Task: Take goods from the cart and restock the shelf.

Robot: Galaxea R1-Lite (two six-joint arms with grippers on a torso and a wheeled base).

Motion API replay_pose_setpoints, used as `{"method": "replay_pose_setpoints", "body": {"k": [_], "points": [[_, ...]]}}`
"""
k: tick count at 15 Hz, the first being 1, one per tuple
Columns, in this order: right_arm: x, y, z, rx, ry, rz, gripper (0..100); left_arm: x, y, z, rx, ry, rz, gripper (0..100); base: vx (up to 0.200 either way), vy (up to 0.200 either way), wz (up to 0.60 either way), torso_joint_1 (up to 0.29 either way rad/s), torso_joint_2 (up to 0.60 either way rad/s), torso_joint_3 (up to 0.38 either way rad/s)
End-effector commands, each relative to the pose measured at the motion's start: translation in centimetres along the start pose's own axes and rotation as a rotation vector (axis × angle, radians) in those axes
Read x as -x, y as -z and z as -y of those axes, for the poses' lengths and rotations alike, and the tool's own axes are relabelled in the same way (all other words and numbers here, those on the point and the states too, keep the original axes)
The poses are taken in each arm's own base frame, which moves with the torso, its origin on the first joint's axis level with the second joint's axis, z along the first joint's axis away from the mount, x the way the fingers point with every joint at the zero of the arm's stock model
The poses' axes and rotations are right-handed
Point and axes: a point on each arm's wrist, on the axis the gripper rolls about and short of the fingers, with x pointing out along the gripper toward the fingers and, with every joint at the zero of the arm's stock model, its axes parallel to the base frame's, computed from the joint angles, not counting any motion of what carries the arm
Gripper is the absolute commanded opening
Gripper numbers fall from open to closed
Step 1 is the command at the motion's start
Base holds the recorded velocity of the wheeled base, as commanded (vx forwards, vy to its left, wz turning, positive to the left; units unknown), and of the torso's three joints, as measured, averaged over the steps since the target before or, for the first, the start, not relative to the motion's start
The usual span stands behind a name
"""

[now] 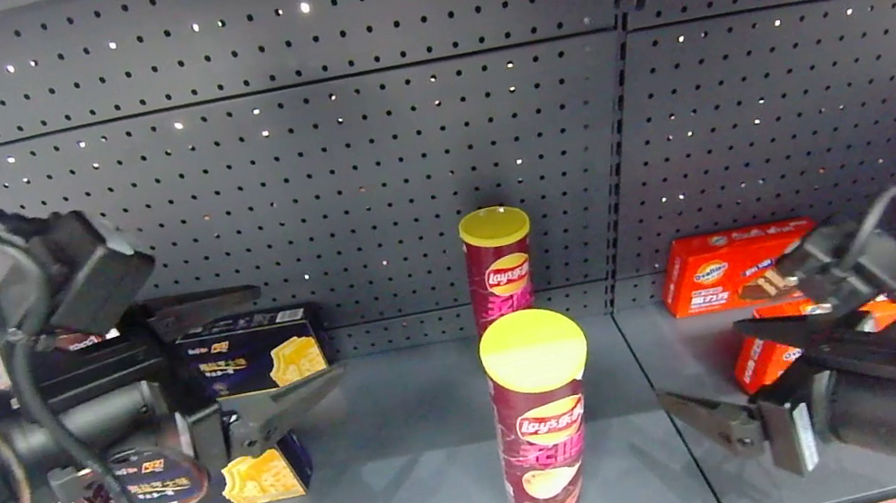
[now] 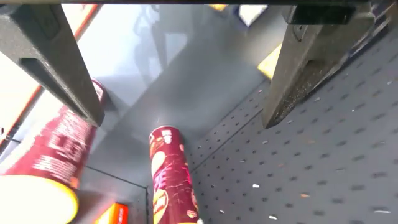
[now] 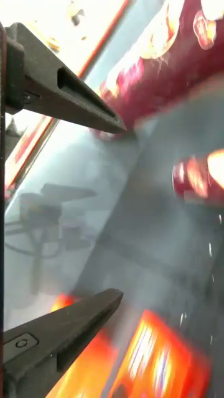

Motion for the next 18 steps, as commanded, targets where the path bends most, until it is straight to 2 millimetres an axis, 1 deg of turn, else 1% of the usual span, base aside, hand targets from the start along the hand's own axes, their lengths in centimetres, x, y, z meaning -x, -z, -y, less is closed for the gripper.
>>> {"method": "replay_pose_setpoints", "body": {"k": [1,3,5,7,8,11,12,14,16,17,18], "points": [[4.9,0.8,3.3,-0.064,0.118,0.109,100,5.6,1.2,1.6,-0.011,-0.093,0.040,100,0.000,0.000,0.00,0.000,0.00,0.000],[6.3,1.2,4.8,-0.092,0.213,0.138,100,8.0,2.5,2.3,-0.006,-0.170,0.042,100,0.000,0.000,0.00,0.000,0.00,0.000],[7.5,1.3,6.4,-0.094,0.337,0.171,100,9.9,3.2,2.8,-0.007,-0.254,0.053,100,0.000,0.000,0.00,0.000,0.00,0.000],[9.0,1.5,7.3,-0.100,0.437,0.209,100,11.2,4.3,3.7,0.015,-0.295,0.059,100,0.000,0.000,0.00,0.000,0.00,0.000],[10.3,2.3,7.6,-0.112,0.490,0.226,100,12.0,5.2,4.5,0.031,-0.327,0.060,100,0.000,0.000,0.00,0.000,0.00,0.000],[12.7,5.6,6.9,-0.113,0.523,0.204,100,13.6,7.3,6.7,0.052,-0.398,0.040,100,0.000,0.000,0.00,0.000,0.00,0.000],[13.5,6.2,6.7,-0.116,0.556,0.195,100,14.3,8.1,7.6,0.062,-0.408,0.028,100,0.000,0.000,0.00,0.000,0.00,0.000],[14.6,7.0,6.5,-0.125,0.619,0.202,100,15.7,9.1,9.3,0.093,-0.403,0.030,100,0.000,0.000,0.00,0.000,0.00,0.000],[15.2,8.6,6.3,-0.135,0.683,0.191,100,17.1,11.1,11.4,0.114,-0.406,0.038,100,0.000,0.000,0.00,0.000,0.00,0.000],[15.3,8.9,6.3,-0.137,0.696,0.189,100,17.2,11.3,11.7,0.114,-0.408,0.041,100,0.000,0.000,0.00,0.000,0.00,0.000],[16.1,10.5,6.0,-0.152,0.823,0.173,100,18.1,12.6,13.1,0.133,-0.420,0.046,100,0.000,0.000,0.00,0.000,0.00,0.000]]}}
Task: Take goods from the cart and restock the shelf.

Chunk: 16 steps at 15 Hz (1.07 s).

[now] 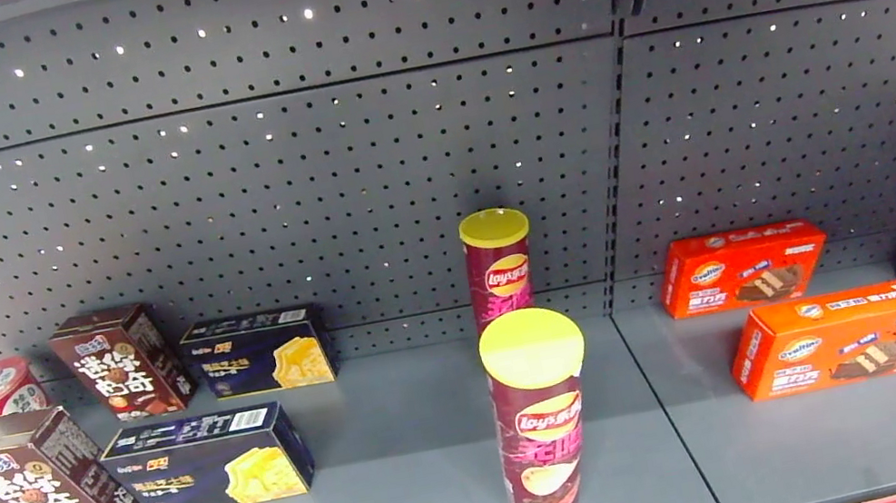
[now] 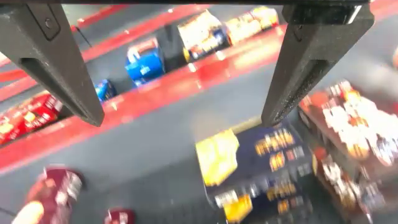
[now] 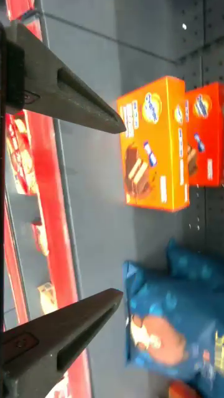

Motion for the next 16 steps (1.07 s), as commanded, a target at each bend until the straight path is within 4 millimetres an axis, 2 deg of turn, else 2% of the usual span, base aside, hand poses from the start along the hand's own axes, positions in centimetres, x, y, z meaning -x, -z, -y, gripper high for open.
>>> {"method": "replay_pose_setpoints", "body": {"k": [1,4,5,6,8,11,13,16], "points": [[2.0,2.7,0.9,-0.019,0.162,0.022,100,2.9,2.9,1.6,0.007,-0.040,0.086,100,0.000,0.000,0.00,0.000,0.00,0.000],[3.7,6.2,1.0,-0.024,0.079,0.079,100,2.7,3.7,1.8,0.001,-0.045,0.089,100,0.000,0.000,0.00,0.000,0.00,0.000],[4.6,7.2,1.0,-0.021,0.024,0.086,100,2.2,4.7,1.8,0.004,-0.044,0.059,100,0.000,0.000,0.00,0.000,0.00,0.000],[5.4,7.4,0.9,-0.020,-0.061,0.109,100,1.7,5.2,1.6,-0.006,-0.077,0.091,100,0.000,0.000,0.00,0.000,0.00,0.000],[5.4,7.3,0.7,-0.025,-0.144,0.114,100,1.4,5.2,1.4,0.000,-0.131,0.143,100,0.000,0.000,0.00,0.000,0.00,0.000],[5.4,7.4,0.7,-0.022,-0.147,0.114,100,1.4,5.2,1.2,0.133,-0.248,0.145,100,0.000,0.000,0.00,0.000,0.00,0.000],[5.4,7.3,0.6,0.005,-0.183,0.122,100,1.4,5.2,1.1,0.140,-0.257,0.139,100,0.000,0.000,0.00,0.000,0.00,0.000],[5.4,7.4,0.6,0.048,-0.216,0.127,100,1.4,5.3,1.1,0.241,-0.258,0.158,100,0.000,0.000,0.00,0.000,0.00,0.000]]}}
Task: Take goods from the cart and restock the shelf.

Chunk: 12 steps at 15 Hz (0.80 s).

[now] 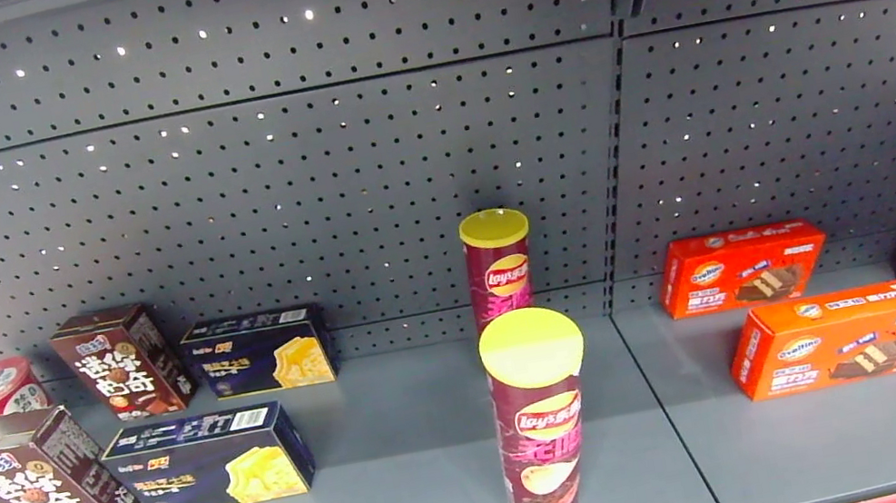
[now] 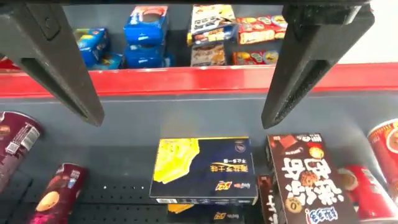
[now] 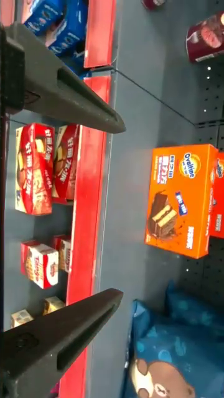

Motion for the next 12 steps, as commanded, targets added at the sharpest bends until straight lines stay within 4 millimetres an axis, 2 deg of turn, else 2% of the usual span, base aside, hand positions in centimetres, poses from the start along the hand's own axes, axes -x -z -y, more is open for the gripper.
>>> {"method": "replay_pose_setpoints", "body": {"k": [1,4,10,11,12], "points": [[0.01,0.01,0.00,0.005,-0.001,0.002,100,-0.07,0.00,-0.03,-0.005,-0.013,-0.002,100,0.000,0.000,0.00,0.000,0.00,0.000],[0.00,0.03,0.03,0.005,0.014,0.002,100,-0.05,0.15,-0.34,-0.034,-0.145,-0.005,100,0.000,0.000,0.00,0.000,0.00,0.000],[0.00,0.01,0.05,0.006,0.022,0.003,100,0.00,0.37,-0.27,-0.090,-0.096,-0.022,100,0.000,0.000,0.00,0.000,0.00,0.000],[-0.03,-0.02,0.26,-0.001,0.120,0.008,100,0.28,0.52,-0.31,-0.091,-0.071,0.005,100,0.000,0.000,0.00,0.000,0.00,0.000],[-0.13,0.11,0.68,-0.029,0.314,0.025,100,0.39,0.62,-0.31,-0.088,-0.067,0.013,100,0.000,0.000,0.00,0.000,0.00,0.000]]}}
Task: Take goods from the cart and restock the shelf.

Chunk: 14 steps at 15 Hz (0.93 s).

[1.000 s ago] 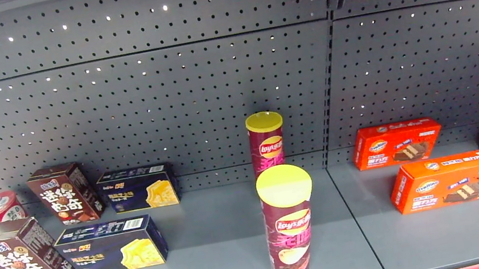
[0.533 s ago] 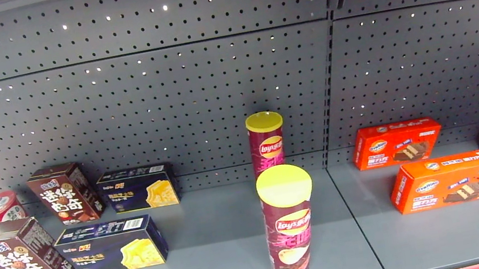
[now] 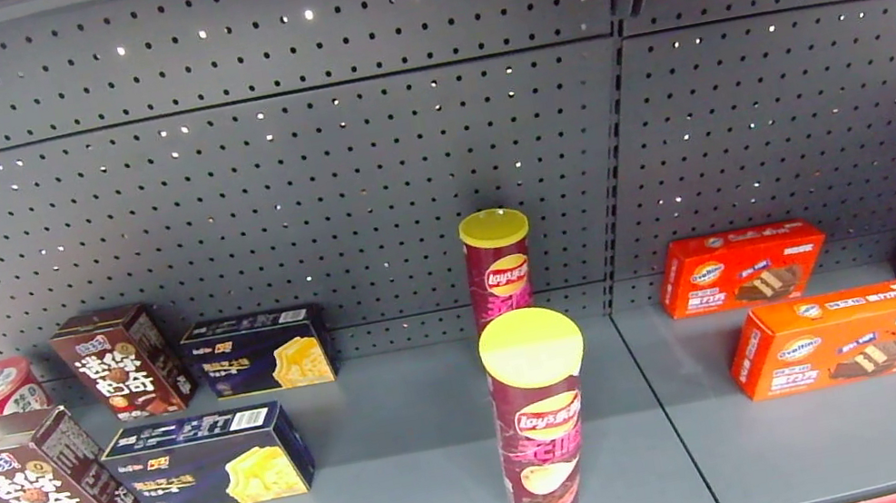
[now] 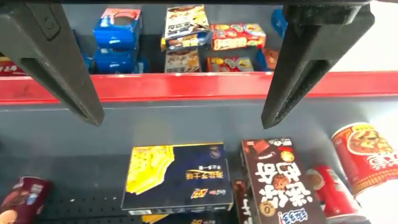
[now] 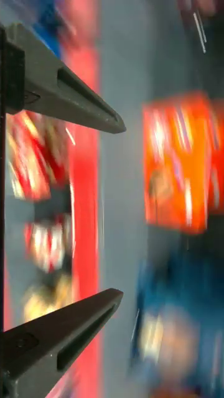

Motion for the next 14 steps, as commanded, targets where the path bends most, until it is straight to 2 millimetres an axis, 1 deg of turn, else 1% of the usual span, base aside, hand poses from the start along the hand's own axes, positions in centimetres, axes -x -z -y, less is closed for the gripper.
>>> {"method": "replay_pose_setpoints", "body": {"k": [1,2,3,4,5,6,8,9,11,12,14], "points": [[-0.2,0.2,0.5,-0.093,0.274,0.034,100,0.2,0.1,0.0,0.003,0.013,0.028,100,0.000,0.000,0.00,0.000,0.00,0.000],[-0.2,0.2,0.4,-0.117,0.218,0.039,100,0.3,0.1,0.0,0.000,0.017,0.028,100,0.000,0.000,0.00,0.000,0.00,0.000],[-0.3,0.2,0.1,-0.121,0.091,0.047,100,0.3,0.1,0.0,0.000,0.031,0.027,100,0.000,0.000,0.00,0.000,0.00,0.000],[-0.3,0.2,-0.3,-0.111,-0.122,0.051,100,0.3,0.1,0.1,0.001,0.082,0.026,100,0.000,0.000,0.00,0.000,0.00,0.000],[-0.2,0.1,-0.5,-0.107,-0.182,0.055,100,0.3,0.1,0.2,-0.004,0.100,0.027,100,0.000,0.000,0.00,0.000,0.00,0.000],[-0.2,0.2,-0.4,-0.106,-0.158,0.034,100,0.3,0.1,0.2,-0.018,0.118,0.029,100,0.000,0.000,0.00,0.000,0.00,0.000],[-0.2,0.4,0.3,-0.110,0.186,0.002,100,0.3,0.2,0.2,-0.019,0.104,0.025,100,0.000,0.000,0.00,0.000,0.00,0.000],[-0.2,0.3,0.3,-0.102,0.174,0.007,100,0.3,0.2,0.2,-0.019,0.095,0.021,100,0.000,0.000,0.00,0.000,0.00,0.000],[-0.3,0.4,-0.3,-0.076,-0.083,0.028,100,0.3,0.2,0.1,-0.014,0.066,0.019,100,0.000,0.000,0.00,0.000,0.00,0.000],[-0.3,0.8,-0.6,-0.055,-0.193,-0.011,100,0.2,0.2,0.0,-0.012,0.020,0.019,100,0.000,0.000,0.00,0.000,0.00,0.000],[-0.2,0.9,-0.5,-0.093,-0.175,-0.025,100,0.3,0.2,0.0,-0.016,0.036,0.021,100,0.000,0.000,0.00,0.000,0.00,0.000]]}}
